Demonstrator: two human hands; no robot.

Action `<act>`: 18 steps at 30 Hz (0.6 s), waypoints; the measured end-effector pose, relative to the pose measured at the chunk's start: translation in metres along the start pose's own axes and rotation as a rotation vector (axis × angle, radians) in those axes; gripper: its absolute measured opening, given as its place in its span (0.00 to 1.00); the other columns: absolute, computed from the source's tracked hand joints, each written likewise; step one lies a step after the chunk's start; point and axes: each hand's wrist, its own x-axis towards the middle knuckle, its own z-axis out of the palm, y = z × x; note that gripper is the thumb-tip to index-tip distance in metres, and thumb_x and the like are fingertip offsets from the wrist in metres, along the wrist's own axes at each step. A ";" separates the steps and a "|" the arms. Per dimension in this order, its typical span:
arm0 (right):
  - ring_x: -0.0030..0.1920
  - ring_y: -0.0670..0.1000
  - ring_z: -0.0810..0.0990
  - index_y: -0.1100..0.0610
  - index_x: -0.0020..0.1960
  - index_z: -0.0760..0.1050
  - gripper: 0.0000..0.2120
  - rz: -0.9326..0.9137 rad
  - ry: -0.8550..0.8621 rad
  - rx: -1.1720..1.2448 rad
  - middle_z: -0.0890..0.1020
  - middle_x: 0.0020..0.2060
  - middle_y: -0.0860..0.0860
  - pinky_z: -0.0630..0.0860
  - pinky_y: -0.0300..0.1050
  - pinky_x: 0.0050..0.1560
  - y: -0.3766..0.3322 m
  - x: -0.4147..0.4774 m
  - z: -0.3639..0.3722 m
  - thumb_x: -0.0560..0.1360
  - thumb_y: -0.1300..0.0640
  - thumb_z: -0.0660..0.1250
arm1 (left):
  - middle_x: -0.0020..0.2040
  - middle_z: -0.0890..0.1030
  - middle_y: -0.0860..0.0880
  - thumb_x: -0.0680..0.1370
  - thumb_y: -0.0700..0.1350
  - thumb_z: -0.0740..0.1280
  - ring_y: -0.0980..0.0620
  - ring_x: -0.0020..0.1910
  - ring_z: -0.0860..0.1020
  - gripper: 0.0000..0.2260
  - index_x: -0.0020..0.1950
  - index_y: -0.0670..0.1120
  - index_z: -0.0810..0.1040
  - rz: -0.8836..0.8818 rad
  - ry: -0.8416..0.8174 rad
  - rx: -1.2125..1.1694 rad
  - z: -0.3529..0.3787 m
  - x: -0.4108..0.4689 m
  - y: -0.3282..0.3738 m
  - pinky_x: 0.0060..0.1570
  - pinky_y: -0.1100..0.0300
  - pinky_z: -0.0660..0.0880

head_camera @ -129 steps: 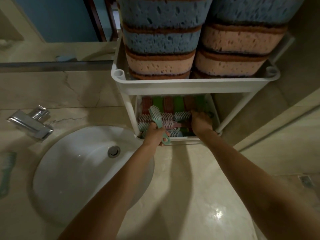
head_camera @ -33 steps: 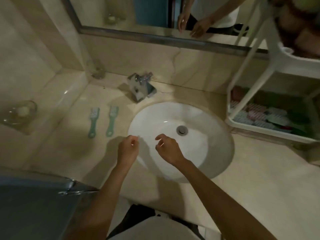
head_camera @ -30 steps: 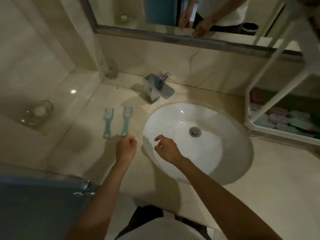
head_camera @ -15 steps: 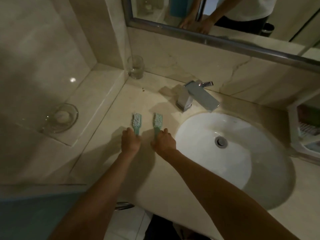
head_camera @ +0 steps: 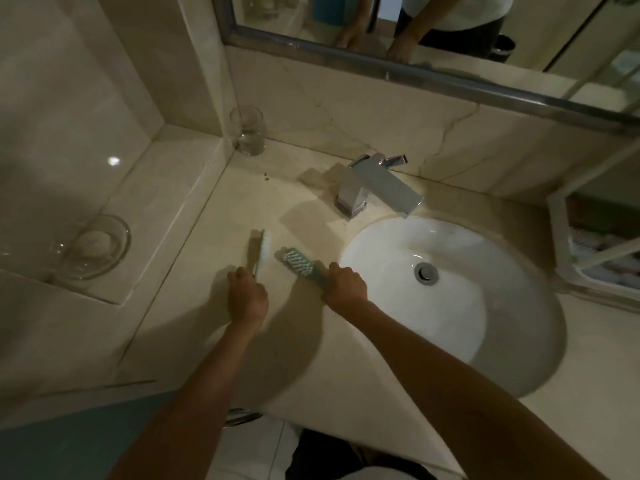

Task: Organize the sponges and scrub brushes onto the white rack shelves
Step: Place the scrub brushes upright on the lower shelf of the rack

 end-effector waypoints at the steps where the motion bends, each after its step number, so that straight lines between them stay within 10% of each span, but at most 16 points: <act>1: 0.54 0.57 0.78 0.60 0.62 0.67 0.17 0.003 0.010 -0.014 0.77 0.56 0.57 0.76 0.46 0.52 0.008 -0.003 -0.003 0.75 0.60 0.64 | 0.64 0.69 0.34 0.78 0.34 0.57 0.34 0.60 0.72 0.13 0.62 0.32 0.68 -0.004 0.020 -0.030 0.000 -0.005 0.002 0.57 0.46 0.69; 9: 0.57 0.56 0.72 0.62 0.56 0.71 0.09 -0.094 0.282 -0.173 0.75 0.55 0.58 0.73 0.47 0.52 0.094 -0.038 -0.053 0.76 0.65 0.60 | 0.51 0.79 0.33 0.79 0.39 0.60 0.35 0.49 0.78 0.10 0.58 0.35 0.67 0.371 -0.060 -0.202 0.007 -0.060 0.059 0.40 0.54 0.68; 18: 0.56 0.61 0.72 0.65 0.53 0.73 0.10 -0.061 0.418 -0.145 0.76 0.53 0.61 0.70 0.52 0.50 0.203 -0.096 -0.106 0.72 0.64 0.64 | 0.39 0.78 0.55 0.72 0.42 0.71 0.55 0.38 0.77 0.11 0.51 0.45 0.73 0.703 -0.740 -0.317 0.072 -0.151 0.161 0.36 0.72 0.72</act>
